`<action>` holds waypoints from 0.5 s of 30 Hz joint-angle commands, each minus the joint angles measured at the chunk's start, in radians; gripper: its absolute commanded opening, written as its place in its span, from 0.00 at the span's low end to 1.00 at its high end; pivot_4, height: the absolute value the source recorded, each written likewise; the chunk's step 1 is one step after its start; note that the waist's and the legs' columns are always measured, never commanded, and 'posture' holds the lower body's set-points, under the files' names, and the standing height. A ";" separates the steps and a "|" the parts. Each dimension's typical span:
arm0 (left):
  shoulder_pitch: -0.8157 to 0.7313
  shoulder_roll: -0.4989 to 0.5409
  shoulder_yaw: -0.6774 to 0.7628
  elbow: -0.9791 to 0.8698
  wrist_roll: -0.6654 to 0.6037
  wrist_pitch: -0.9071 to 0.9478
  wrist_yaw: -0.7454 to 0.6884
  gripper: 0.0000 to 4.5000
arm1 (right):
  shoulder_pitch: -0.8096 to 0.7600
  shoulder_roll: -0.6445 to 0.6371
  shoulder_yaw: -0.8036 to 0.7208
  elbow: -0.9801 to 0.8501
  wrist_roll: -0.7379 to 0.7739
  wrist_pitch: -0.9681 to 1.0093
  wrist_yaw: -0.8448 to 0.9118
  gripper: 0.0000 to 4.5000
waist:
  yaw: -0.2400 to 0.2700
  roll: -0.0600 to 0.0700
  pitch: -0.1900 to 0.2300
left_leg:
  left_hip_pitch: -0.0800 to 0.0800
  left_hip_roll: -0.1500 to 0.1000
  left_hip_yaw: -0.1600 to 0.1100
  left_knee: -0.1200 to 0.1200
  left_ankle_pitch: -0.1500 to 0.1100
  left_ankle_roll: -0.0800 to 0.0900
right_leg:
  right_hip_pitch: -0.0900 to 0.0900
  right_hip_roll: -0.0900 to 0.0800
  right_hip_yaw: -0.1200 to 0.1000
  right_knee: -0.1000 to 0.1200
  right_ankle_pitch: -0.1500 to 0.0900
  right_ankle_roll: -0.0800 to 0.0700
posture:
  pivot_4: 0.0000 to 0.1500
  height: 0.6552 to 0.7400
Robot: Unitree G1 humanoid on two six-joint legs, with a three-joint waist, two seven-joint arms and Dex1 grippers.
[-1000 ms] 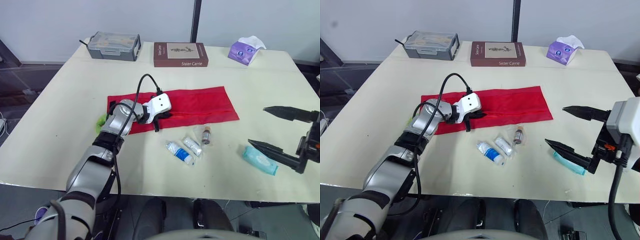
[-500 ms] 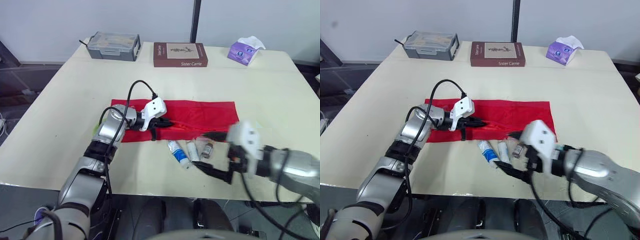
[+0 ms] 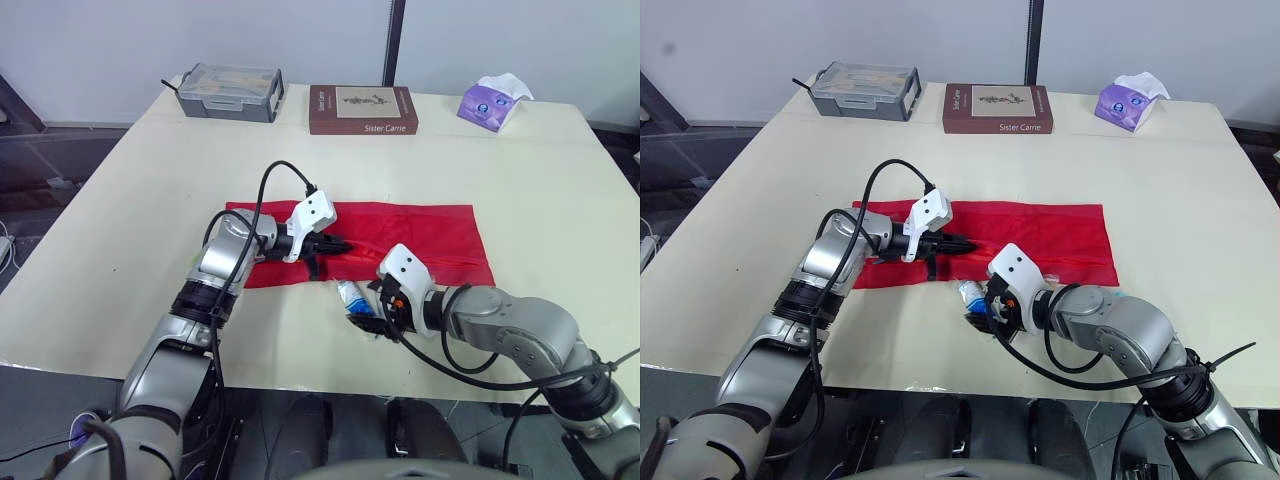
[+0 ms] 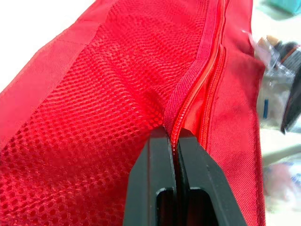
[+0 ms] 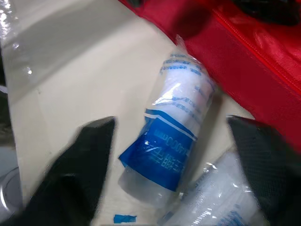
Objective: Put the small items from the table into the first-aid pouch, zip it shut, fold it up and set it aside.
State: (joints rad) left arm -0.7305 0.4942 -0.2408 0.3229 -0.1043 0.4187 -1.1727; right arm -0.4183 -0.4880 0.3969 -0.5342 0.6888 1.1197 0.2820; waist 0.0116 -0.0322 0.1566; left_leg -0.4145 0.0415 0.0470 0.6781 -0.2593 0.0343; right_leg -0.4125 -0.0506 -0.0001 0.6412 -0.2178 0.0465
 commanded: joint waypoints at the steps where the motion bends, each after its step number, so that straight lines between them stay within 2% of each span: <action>1: -0.027 -0.002 0.020 -0.043 -0.022 0.016 0.007 0.00 | 0.017 0.006 -0.017 -0.032 -0.004 0.036 0.008 0.55 | 0.000 0.000 0.000 | 0.000 0.000 0.000 0.000 0.000 0.000 | 0.000 0.000 0.000 0.000 0.000 0.000 | 1.00 1.00; 6: -0.045 -0.010 0.019 -0.040 -0.030 0.033 0.009 0.00 | 0.026 0.012 -0.031 -0.063 -0.019 0.065 0.003 0.02 | 0.000 0.000 0.000 | 0.000 0.000 0.000 0.000 0.000 0.000 | 0.000 0.000 0.000 0.000 0.000 0.000 | 1.00 1.00; 11: -0.055 -0.013 0.015 -0.035 -0.033 0.038 0.010 0.00 | 0.052 0.064 -0.093 -0.077 0.004 0.111 -0.021 0.01 | -0.001 0.000 0.000 | 0.000 0.000 0.000 0.000 0.000 0.000 | 0.000 0.000 0.000 0.000 0.000 0.000 | 1.00 1.00; 15: -0.061 -0.014 0.021 -0.040 -0.043 0.055 0.008 0.00 | 0.078 0.194 -0.271 -0.098 0.116 0.175 -0.064 0.01 | 0.000 0.000 0.000 | 0.000 0.000 0.000 0.000 0.000 0.000 | 0.000 0.000 0.000 0.000 0.000 0.000 | 1.00 1.00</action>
State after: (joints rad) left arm -0.7566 0.4805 -0.2408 0.3230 -0.1222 0.4710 -1.1614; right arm -0.3308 -0.3208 0.2048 -0.5836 0.7518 1.2752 0.2375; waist 0.0112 -0.0321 0.1566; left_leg -0.4146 0.0415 0.0469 0.6780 -0.2593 0.0343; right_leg -0.4125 -0.0505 -0.0003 0.6414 -0.2177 0.0465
